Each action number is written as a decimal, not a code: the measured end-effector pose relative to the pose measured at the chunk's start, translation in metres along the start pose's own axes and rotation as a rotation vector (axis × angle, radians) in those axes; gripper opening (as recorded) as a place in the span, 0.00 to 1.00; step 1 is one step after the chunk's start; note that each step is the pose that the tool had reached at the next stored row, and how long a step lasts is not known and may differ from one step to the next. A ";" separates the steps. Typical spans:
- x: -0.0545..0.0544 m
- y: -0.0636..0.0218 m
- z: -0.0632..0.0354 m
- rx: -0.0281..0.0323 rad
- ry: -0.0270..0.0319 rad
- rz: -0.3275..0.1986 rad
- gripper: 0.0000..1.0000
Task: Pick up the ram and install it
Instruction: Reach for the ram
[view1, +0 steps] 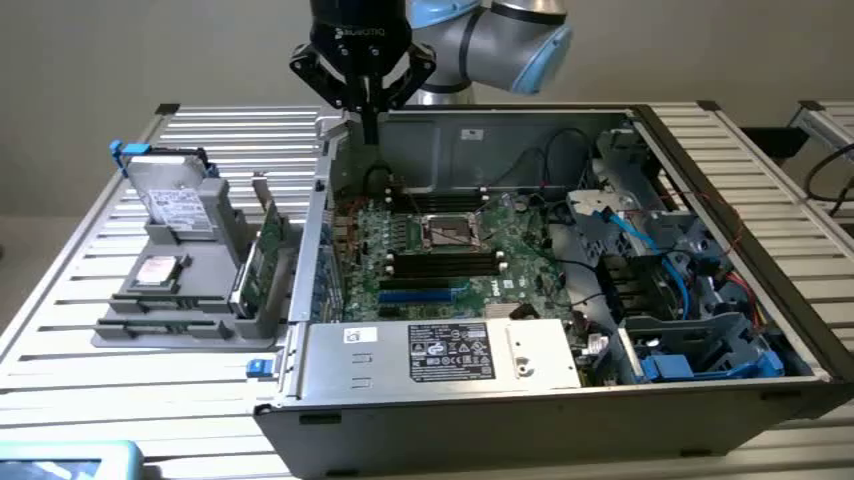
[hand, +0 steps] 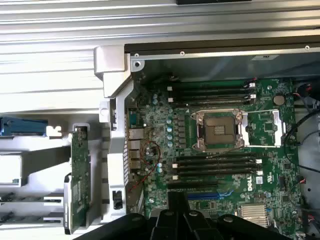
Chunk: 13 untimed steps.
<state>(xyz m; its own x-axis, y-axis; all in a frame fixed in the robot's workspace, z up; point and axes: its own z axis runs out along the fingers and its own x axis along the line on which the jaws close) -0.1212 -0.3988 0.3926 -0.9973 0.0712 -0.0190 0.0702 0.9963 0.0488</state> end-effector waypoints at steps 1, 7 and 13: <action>0.000 0.0000 0.0000 0.0000 0.0000 0.000 0.11; 0.000 0.0000 0.0000 0.0000 0.0000 0.000 0.11; 0.000 -0.0002 0.0001 0.0000 0.0000 0.000 0.11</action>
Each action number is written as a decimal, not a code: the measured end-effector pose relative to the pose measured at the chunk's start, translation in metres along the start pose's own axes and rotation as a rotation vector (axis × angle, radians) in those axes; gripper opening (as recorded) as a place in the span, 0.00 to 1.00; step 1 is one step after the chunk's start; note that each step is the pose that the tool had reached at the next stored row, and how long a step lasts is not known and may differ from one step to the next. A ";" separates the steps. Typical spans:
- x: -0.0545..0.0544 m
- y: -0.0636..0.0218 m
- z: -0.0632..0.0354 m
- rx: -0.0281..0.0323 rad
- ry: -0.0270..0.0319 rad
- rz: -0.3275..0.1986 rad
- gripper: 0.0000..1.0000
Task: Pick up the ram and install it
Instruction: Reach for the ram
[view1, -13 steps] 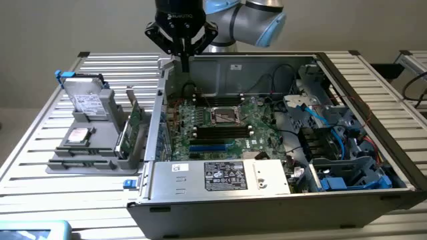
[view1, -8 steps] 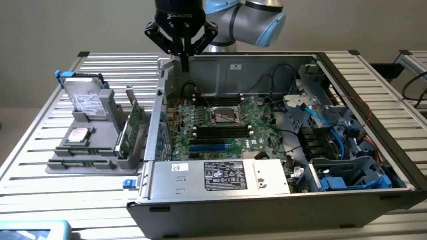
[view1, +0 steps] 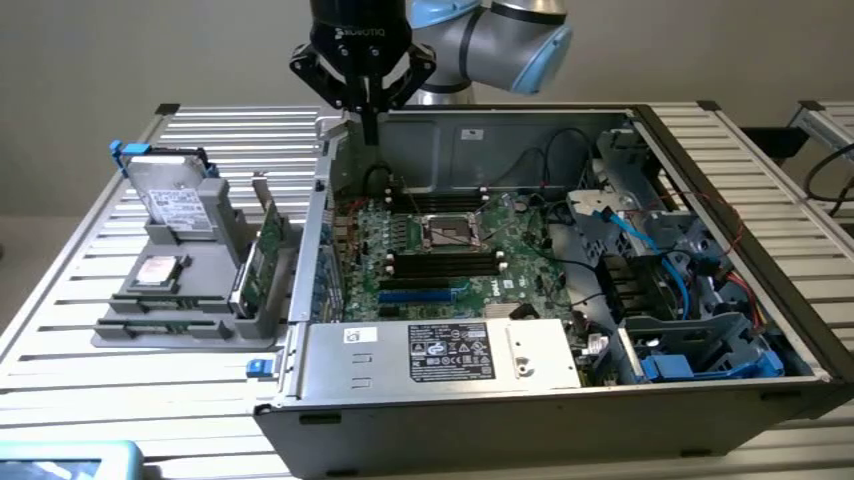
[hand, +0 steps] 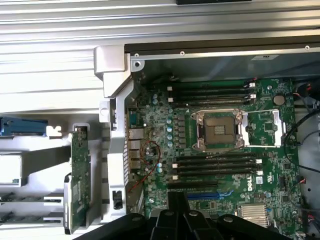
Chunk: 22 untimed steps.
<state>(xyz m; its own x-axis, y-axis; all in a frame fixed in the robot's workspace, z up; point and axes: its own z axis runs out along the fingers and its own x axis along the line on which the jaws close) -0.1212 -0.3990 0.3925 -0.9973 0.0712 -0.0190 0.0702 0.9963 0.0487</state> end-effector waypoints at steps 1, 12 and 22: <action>0.000 -0.0009 0.0000 0.0002 0.0001 0.000 0.11; 0.024 -0.0165 0.0032 0.0000 0.0004 0.000 0.11; 0.054 -0.0276 0.0085 0.0003 0.0043 0.000 0.11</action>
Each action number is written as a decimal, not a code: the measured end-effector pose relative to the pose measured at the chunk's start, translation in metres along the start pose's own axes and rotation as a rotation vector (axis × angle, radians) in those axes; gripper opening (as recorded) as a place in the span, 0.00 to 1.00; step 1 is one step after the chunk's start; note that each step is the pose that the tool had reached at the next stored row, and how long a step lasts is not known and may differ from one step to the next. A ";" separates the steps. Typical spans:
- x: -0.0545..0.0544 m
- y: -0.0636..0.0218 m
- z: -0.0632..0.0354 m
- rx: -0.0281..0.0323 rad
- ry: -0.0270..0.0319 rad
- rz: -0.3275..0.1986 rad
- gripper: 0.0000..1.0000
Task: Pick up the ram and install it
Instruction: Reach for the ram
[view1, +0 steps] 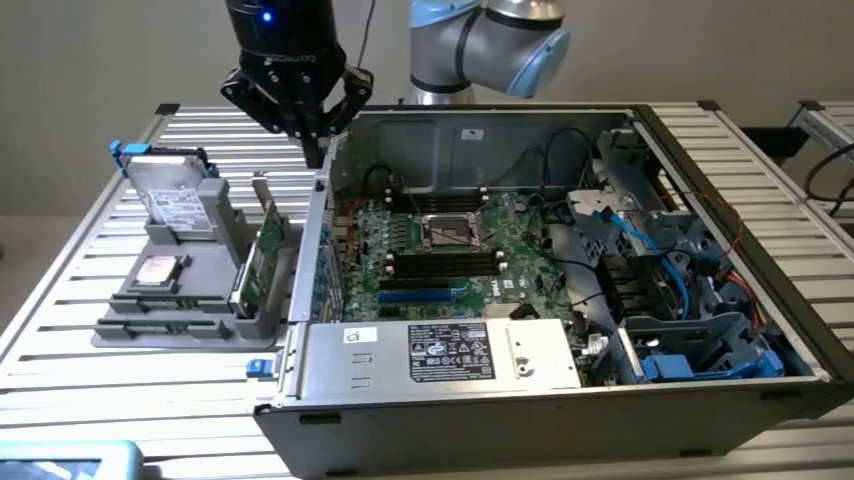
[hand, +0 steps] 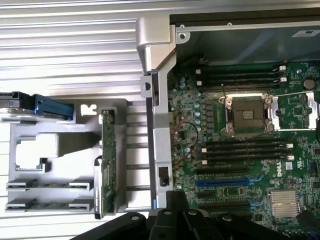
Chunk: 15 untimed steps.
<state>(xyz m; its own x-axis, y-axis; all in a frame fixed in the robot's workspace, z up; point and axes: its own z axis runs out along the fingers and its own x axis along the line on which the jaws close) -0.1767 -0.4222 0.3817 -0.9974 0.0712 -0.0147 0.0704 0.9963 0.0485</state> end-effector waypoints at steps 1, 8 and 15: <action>0.003 -0.0006 0.0009 0.0000 0.0004 0.000 0.11; 0.029 -0.0041 0.0096 0.0002 0.0034 0.000 0.11; 0.054 -0.0111 0.0183 0.0005 0.0070 0.000 0.11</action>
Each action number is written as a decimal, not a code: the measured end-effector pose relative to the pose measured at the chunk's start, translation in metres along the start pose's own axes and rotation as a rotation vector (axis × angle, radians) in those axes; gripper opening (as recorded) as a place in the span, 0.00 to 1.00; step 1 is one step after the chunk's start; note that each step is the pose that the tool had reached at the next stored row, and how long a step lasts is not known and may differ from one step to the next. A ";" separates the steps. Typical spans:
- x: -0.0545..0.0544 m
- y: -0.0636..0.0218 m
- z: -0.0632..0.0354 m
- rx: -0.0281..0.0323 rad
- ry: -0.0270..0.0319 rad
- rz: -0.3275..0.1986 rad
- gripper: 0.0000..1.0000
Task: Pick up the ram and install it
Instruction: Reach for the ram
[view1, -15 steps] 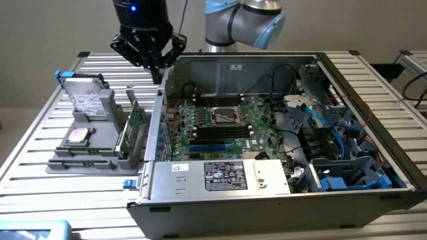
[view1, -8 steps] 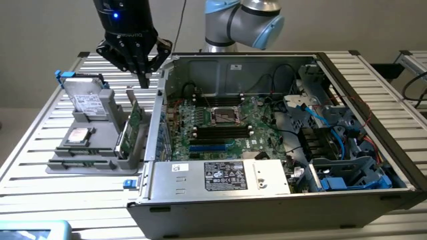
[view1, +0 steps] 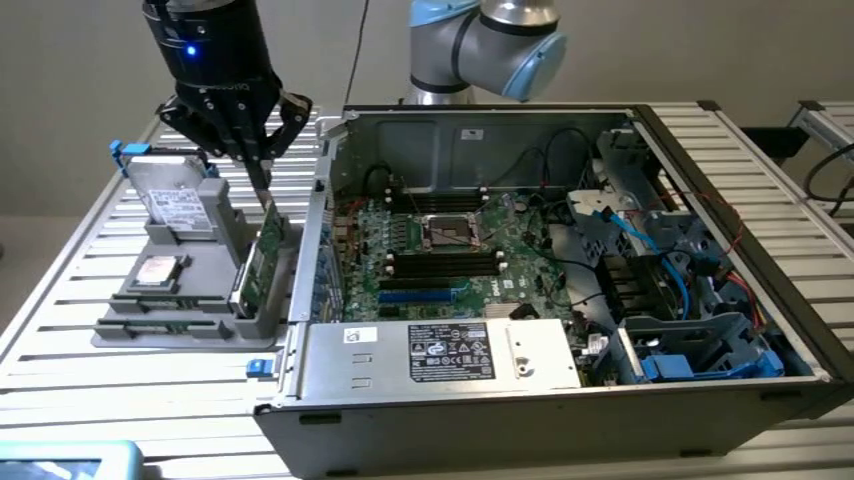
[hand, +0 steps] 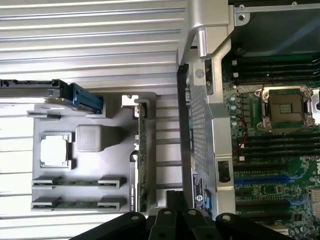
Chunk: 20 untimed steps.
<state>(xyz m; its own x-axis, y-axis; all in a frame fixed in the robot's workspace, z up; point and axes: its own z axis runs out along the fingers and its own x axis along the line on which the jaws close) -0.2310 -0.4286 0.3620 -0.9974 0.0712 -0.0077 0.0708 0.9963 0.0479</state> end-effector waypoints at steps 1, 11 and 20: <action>0.003 -0.0019 0.0011 0.0000 0.0003 0.000 0.11; 0.024 -0.0228 0.0117 0.0007 0.0098 0.000 0.11; 0.052 -0.0257 0.0193 0.0026 0.0310 0.002 0.11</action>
<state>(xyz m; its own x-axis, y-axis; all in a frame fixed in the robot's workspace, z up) -0.2846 -0.4495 0.3412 -0.9972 0.0713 0.0234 0.0723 0.9964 0.0453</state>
